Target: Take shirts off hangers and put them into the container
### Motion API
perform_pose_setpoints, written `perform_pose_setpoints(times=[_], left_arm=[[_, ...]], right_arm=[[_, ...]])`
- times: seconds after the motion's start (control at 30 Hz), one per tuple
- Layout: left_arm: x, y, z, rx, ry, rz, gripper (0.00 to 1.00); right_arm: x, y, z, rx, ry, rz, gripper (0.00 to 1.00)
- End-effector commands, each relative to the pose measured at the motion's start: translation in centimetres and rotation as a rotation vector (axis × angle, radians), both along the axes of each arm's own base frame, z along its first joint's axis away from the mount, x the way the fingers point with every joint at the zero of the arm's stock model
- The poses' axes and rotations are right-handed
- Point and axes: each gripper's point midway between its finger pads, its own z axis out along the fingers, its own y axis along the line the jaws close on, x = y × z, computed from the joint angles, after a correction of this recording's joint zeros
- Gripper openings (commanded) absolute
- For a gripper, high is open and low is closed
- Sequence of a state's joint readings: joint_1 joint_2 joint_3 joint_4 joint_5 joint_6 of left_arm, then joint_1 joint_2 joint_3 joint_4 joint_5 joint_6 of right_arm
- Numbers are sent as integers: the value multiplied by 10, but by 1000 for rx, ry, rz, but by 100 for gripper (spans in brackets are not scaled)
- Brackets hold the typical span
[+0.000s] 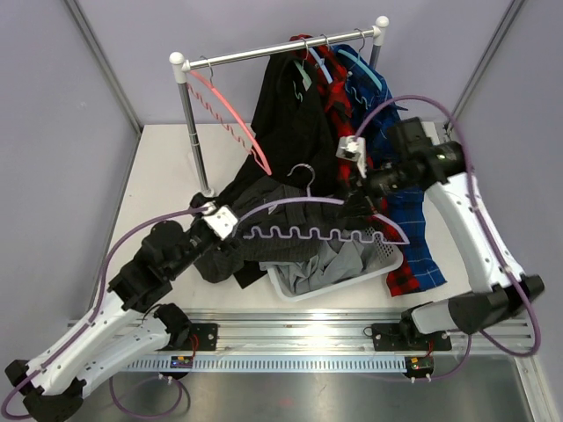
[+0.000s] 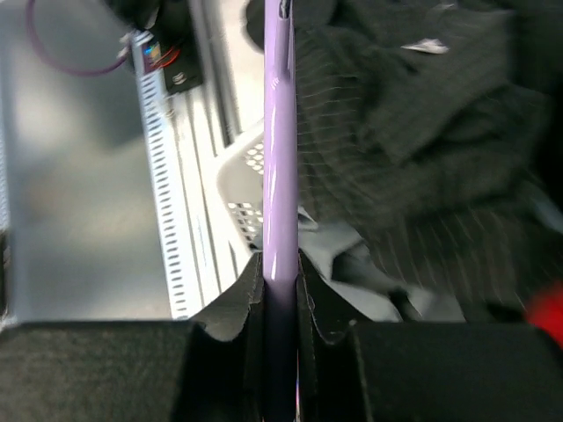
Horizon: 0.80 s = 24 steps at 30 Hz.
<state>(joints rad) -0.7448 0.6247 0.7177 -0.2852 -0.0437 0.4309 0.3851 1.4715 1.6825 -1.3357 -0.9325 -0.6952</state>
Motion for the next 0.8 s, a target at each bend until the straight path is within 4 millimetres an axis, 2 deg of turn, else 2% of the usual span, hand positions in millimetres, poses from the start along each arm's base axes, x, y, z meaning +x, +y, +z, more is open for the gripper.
perform_pose_setpoints(times=[0.0,0.13,0.3,0.4,0.6,0.77], left_arm=[[-1,28,50,-154,-91,134,94],[-12,45,48,-190,-82,177,99],[-27,59,42,-235,-53,199,99],[-31,63,37,-248,-37,205,99],[-36,66,33,-279,-27,208,99],[-34,62,24,-300,2,213,99]], right_arm=[[-1,-32,32,2,-81,-197,0],[17,-48,44,-23,-182,-320,0],[18,-57,53,-72,-239,-325,0],[15,-63,54,-103,-257,-321,0],[34,-80,65,-137,-350,-474,0],[44,-77,74,-103,-356,-520,0]])
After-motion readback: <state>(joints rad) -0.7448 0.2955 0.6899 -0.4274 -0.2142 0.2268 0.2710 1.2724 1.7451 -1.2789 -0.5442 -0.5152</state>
